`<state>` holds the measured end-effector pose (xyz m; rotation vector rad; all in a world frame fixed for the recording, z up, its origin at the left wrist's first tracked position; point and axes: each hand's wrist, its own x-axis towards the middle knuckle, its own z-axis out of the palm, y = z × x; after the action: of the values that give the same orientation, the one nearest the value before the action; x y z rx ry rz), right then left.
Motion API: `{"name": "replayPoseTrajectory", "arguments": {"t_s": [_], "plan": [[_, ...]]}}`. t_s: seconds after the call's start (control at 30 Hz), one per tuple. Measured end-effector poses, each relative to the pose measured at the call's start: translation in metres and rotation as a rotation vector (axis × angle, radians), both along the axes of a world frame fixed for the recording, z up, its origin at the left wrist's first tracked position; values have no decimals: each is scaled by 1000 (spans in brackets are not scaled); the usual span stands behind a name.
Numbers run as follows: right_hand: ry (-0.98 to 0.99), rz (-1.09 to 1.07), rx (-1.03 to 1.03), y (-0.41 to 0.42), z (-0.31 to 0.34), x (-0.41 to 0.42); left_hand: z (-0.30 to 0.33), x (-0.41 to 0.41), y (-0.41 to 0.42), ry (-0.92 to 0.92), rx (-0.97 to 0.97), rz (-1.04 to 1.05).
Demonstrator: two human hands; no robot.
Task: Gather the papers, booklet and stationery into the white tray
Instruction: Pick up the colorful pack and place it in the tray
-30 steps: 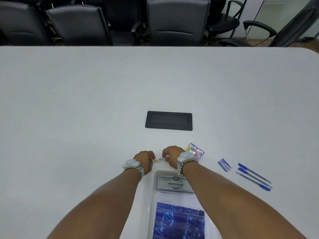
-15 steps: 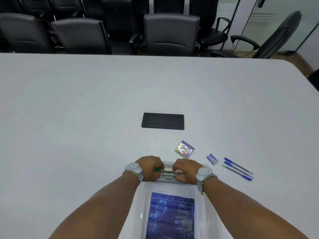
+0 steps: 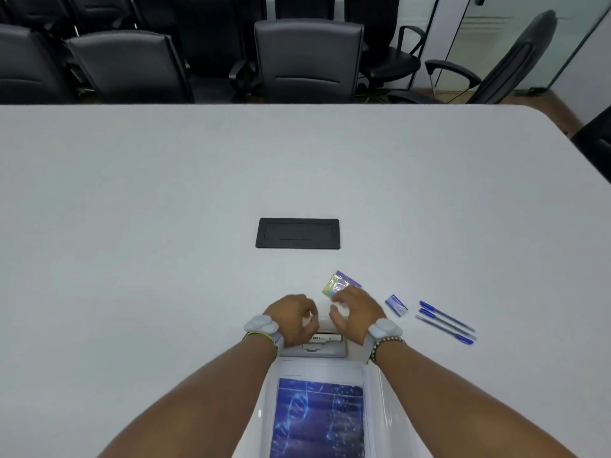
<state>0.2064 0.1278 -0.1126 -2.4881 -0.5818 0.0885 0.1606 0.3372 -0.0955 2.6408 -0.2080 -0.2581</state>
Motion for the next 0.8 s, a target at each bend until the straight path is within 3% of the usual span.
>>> {"name": "replayPoseTrajectory", "arguments": {"t_s": [0.1, 0.27, 0.43, 0.6, 0.8], "plan": [[276, -161, -206, 2, -7, 42, -9, 37, -10, 90, 2, 27], [450, -76, -401, 6, -22, 76, -29, 88, -21, 149, 202, -161], [292, -26, -297, 0, -15, 84, -31, 106, -23, 86, 262, -285], [200, 158, -75, -19, 13, 67, -3, 94, -19, -5, 154, -285], [22, 323, -170, -66, 47, 1, 37, 33, -44, -25, 25, -379]]}}
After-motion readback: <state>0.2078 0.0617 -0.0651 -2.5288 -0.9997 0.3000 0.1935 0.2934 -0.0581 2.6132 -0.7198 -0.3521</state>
